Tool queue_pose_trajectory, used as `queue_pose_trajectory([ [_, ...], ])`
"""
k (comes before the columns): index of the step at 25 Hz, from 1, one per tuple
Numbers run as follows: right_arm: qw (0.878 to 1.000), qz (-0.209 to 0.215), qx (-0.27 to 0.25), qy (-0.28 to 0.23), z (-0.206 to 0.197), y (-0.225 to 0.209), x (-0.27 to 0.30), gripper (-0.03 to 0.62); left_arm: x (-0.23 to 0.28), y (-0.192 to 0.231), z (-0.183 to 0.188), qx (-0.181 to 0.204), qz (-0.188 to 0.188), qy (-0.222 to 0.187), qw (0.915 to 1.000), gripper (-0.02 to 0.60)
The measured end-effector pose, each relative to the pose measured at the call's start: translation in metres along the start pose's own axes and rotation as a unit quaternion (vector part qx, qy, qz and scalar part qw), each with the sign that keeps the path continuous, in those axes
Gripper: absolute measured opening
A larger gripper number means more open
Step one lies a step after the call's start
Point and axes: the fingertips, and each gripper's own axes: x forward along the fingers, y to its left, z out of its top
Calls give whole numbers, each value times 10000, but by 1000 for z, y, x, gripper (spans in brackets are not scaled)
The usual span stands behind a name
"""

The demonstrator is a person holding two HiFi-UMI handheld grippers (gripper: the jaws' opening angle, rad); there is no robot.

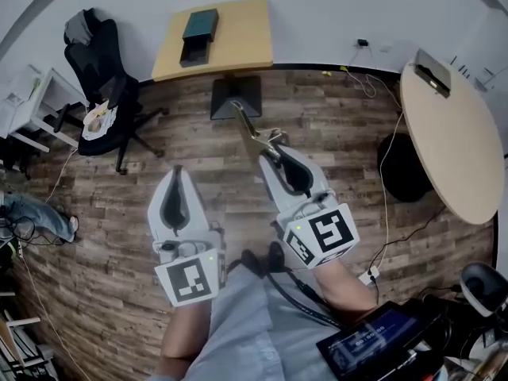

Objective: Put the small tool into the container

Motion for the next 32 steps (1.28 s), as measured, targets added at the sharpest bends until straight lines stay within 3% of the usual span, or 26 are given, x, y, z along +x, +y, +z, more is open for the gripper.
queue_pose_trajectory([
  [10,9996,44,90,258,-22,-24,59,86,36,39,-39,-77,340,246,9991,12],
  [19,9988,88,40,487,-43,-19,188,86,121,126,-87,-381,410,448,9974,11],
  [26,9994,-3,-85,332,-27,-9,285,86,192,201,-86,-369,324,123,9987,11],
  [32,9996,-130,-238,106,-7,-9,333,86,234,238,-83,-300,188,-225,9991,11],
])
